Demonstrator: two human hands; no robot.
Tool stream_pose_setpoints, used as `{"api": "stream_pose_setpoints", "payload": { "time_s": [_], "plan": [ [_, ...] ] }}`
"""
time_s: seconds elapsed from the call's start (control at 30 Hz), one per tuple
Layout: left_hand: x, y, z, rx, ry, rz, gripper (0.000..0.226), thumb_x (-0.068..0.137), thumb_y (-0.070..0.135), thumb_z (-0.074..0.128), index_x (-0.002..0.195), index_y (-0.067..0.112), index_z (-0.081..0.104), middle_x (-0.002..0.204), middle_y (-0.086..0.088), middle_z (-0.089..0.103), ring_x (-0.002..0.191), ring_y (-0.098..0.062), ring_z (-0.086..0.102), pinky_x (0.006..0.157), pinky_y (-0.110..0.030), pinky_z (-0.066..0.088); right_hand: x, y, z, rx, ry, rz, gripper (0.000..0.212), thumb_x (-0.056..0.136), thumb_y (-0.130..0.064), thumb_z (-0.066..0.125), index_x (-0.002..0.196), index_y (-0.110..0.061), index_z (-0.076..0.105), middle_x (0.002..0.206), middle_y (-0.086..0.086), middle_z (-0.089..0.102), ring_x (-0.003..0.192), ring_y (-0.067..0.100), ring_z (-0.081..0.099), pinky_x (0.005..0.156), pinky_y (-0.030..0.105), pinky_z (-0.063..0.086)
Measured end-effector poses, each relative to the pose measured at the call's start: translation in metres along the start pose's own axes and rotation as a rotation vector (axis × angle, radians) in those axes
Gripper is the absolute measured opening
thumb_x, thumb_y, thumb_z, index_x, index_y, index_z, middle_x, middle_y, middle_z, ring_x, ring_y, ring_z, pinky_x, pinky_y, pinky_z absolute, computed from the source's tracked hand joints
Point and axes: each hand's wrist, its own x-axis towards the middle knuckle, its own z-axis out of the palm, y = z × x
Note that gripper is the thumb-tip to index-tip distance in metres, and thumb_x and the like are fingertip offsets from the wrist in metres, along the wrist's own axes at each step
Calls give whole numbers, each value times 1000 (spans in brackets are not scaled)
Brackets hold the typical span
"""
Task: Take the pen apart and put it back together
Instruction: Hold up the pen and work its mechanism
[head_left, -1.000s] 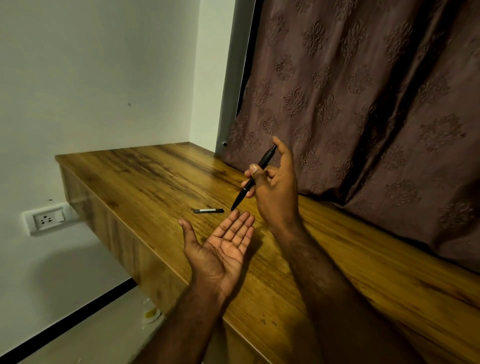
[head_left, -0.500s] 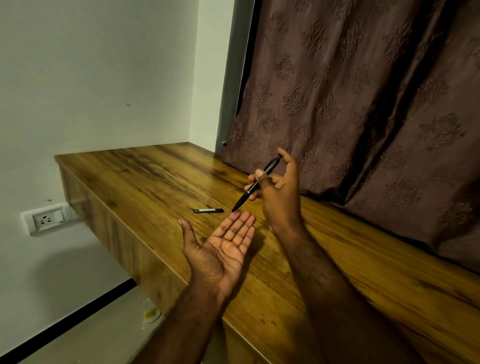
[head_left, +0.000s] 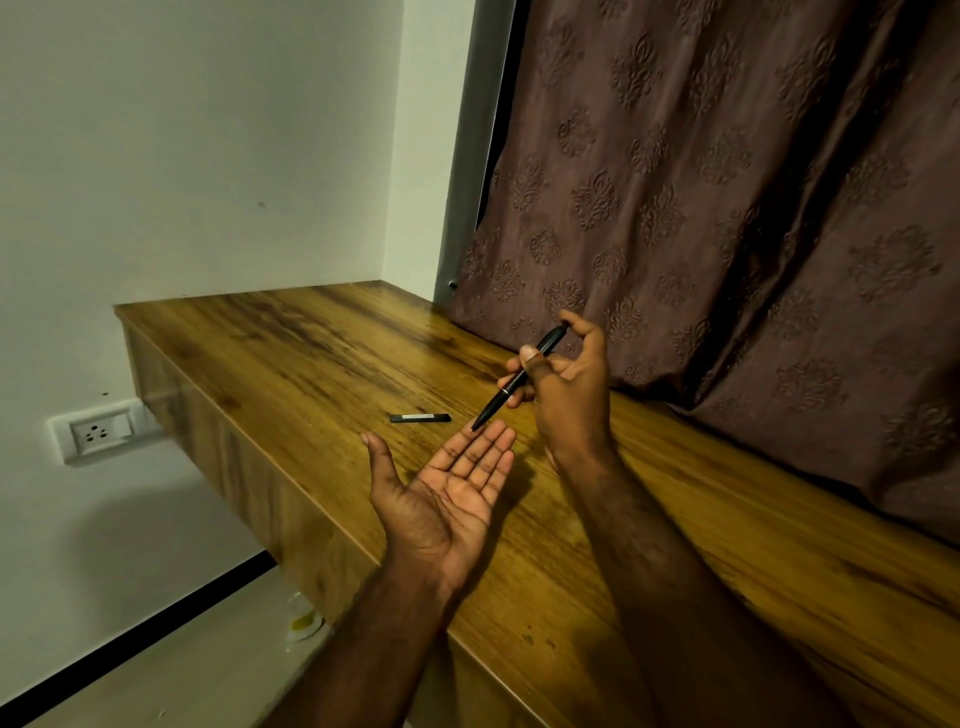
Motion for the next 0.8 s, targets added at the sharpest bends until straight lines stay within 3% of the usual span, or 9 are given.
{"api": "stream_pose_setpoints", "payload": {
  "time_s": [0.2,0.8],
  "plan": [
    [1,-1,0,6,12,7,107,73,81,41,128,-10,49,124,-32,60,115,-41,60,105,-48,42,-1,1,0,12,11,-12,50,95,0,52,136,-23,33,80,13,69,63,20,68,49,25,52],
    [1,-2,0,36,22,15,106,76,82,39,125,-11,51,122,-33,61,114,-42,61,106,-48,41,-2,2,0,26,28,-42,44,94,3,51,131,-16,34,76,13,66,58,19,67,45,25,50]
  ]
}}
